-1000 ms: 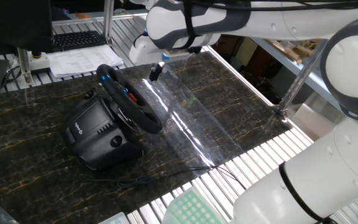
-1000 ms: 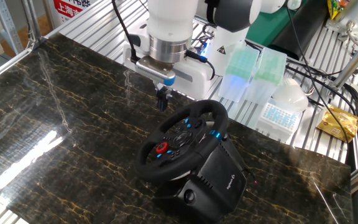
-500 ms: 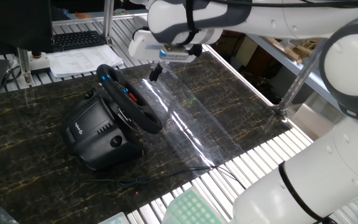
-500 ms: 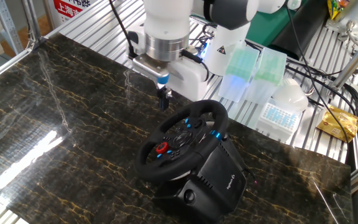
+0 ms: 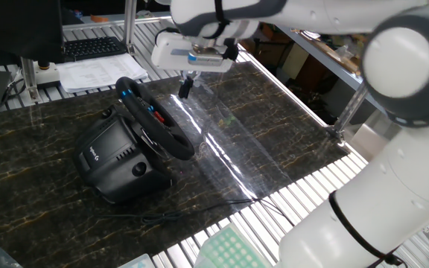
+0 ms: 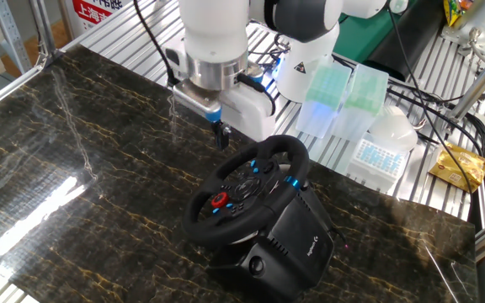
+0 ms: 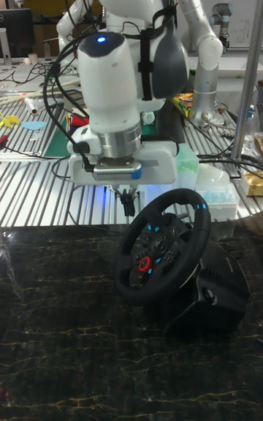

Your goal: Rotate the steering wheel 90 degrees clockwise

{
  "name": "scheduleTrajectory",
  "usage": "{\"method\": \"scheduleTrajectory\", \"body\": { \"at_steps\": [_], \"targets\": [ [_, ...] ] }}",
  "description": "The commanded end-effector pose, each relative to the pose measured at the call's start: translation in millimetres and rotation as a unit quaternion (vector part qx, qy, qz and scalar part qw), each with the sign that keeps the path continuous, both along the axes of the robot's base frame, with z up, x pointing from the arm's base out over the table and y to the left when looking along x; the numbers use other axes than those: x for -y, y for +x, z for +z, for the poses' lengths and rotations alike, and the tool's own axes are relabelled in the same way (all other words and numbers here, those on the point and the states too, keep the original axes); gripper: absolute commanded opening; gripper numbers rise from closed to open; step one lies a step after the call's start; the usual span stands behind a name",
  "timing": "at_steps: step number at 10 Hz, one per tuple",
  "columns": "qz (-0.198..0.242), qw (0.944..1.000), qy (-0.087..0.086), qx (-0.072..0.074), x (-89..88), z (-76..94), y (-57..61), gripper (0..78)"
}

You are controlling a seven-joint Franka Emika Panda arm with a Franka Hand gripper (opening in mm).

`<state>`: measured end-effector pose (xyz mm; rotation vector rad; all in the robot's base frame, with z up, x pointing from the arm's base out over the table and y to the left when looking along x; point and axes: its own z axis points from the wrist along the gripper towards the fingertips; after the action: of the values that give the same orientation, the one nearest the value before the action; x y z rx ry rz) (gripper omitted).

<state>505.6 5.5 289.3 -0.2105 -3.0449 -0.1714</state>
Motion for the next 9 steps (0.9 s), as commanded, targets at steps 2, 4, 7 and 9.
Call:
{"method": "scheduleTrajectory", "body": {
  "at_steps": [2, 4, 7, 9],
  "targets": [
    [0.049, 0.9905, 0.041, -0.121, -1.4, -7.2, 3.3, 0.0],
    [0.032, 0.9823, 0.103, -0.153, -1.9, -7.6, 2.3, 0.0],
    [0.025, 0.9793, 0.129, -0.154, -9.1, -14.7, -9.8, 0.0],
    [0.021, 0.9787, 0.132, -0.155, -9.1, -10.0, -16.9, 0.0]
  ]
}}
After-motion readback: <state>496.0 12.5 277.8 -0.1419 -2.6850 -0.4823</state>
